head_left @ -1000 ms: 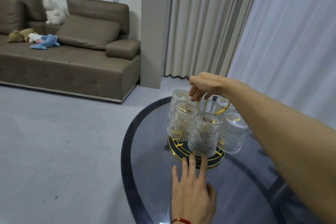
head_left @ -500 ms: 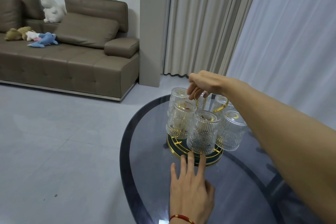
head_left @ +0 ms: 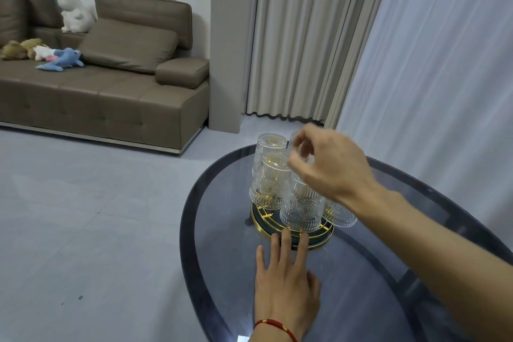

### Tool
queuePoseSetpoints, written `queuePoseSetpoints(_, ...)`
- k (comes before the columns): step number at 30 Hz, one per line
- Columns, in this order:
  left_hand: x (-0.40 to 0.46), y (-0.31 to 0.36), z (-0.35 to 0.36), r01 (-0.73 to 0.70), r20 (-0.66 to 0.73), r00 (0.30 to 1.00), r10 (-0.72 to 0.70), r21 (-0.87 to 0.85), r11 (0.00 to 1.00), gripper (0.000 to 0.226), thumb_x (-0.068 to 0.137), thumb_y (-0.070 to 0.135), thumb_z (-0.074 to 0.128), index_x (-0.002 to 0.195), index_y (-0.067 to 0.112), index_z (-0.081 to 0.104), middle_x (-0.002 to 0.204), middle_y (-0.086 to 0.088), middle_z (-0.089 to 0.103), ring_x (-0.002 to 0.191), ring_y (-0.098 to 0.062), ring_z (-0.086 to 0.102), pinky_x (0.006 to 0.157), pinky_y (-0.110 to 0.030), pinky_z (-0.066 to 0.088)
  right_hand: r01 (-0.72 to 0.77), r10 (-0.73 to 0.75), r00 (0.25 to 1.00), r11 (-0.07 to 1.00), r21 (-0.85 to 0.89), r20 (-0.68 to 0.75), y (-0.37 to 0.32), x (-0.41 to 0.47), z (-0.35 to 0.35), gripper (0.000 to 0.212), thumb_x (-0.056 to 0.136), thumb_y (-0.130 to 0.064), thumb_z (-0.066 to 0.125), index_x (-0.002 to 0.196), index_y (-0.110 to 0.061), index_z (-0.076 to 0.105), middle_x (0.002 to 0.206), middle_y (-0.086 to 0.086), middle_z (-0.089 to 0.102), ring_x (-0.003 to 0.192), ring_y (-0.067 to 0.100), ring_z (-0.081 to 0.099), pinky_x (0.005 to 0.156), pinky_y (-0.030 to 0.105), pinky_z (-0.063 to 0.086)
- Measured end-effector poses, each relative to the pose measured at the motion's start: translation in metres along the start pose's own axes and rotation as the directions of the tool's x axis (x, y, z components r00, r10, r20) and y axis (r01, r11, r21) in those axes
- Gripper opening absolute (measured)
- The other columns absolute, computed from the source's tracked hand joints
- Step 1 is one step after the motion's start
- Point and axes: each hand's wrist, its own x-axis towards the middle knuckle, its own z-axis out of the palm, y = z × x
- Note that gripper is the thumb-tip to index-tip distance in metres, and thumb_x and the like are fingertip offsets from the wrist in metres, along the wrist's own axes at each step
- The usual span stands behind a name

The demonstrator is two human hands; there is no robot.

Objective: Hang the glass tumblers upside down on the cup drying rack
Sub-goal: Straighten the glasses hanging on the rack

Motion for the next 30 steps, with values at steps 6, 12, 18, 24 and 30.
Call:
queuePoseSetpoints(6, -0.001, 0.002, -0.003, 0.012, 0.037, 0.999, -0.013, 0.028, 1.0, 0.071, 0.097, 0.045, 0.031, 0.157, 0.035, -0.006, 0.17, -0.007, -0.006, 0.154, -0.029, -0.009, 0.118, -0.053, -0.01, -0.154, 0.218, 0.95, 0.951, -0.269, 0.224, -0.014, -0.007, 0.032, 0.075, 0.086, -0.078, 0.043, 0.132, -0.019, 0.055, 0.13, 0.001, 0.064, 0.126, 0.025, 0.05, 0.104, 0.05, 0.035)
queuePoseSetpoints(12, 0.0, 0.003, -0.007, 0.009, 0.07, 0.998, -0.011, 0.029, 1.0, 0.069, 0.099, 0.045, 0.027, 0.156, 0.035, -0.009, 0.169, -0.006, -0.009, 0.154, -0.029, -0.011, 0.121, -0.055, -0.007, -0.244, 0.294, 0.944, 0.927, -0.285, 0.147, -0.023, 0.007, 0.045, 0.061, 0.088, -0.074, 0.051, 0.101, -0.016, 0.062, 0.101, 0.0, 0.066, 0.117, 0.028, 0.056, 0.101, 0.052, 0.033)
queuePoseSetpoints(18, 0.001, 0.003, -0.007, 0.001, 0.1, 0.995, -0.005, 0.046, 0.999, 0.068, 0.099, 0.043, 0.024, 0.155, 0.033, -0.014, 0.169, -0.006, -0.012, 0.154, -0.029, -0.012, 0.12, -0.054, -0.008, -0.273, 0.311, 0.942, 0.928, -0.253, 0.128, -0.027, 0.011, 0.051, 0.057, 0.079, -0.074, 0.059, 0.063, -0.023, 0.041, 0.081, -0.003, 0.058, 0.104, 0.027, 0.053, 0.096, 0.053, 0.034)
queuePoseSetpoints(24, 0.002, 0.002, -0.005, -0.001, 0.096, 0.995, -0.002, 0.032, 0.999, 0.067, 0.099, 0.043, 0.026, 0.155, 0.032, -0.01, 0.169, -0.006, -0.009, 0.154, -0.03, -0.009, 0.12, -0.056, -0.006, -0.279, 0.314, 0.946, 0.918, -0.282, 0.085, -0.029, 0.005, 0.056, 0.064, 0.079, -0.079, 0.056, 0.1, -0.019, 0.064, 0.116, 0.004, 0.067, 0.122, 0.03, 0.05, 0.099, 0.054, 0.032)
queuePoseSetpoints(30, 0.002, 0.002, -0.005, 0.0, 0.113, 0.994, -0.006, 0.05, 0.999, 0.067, 0.1, 0.044, 0.025, 0.156, 0.031, -0.009, 0.169, -0.007, -0.009, 0.154, -0.031, -0.01, 0.119, -0.057, -0.007, -0.252, 0.292, 0.954, 0.903, -0.347, 0.068, -0.027, 0.0, 0.057, 0.077, 0.08, -0.082, 0.052, 0.119, -0.017, 0.065, 0.128, 0.007, 0.057, 0.126, 0.029, 0.043, 0.104, 0.055, 0.032)
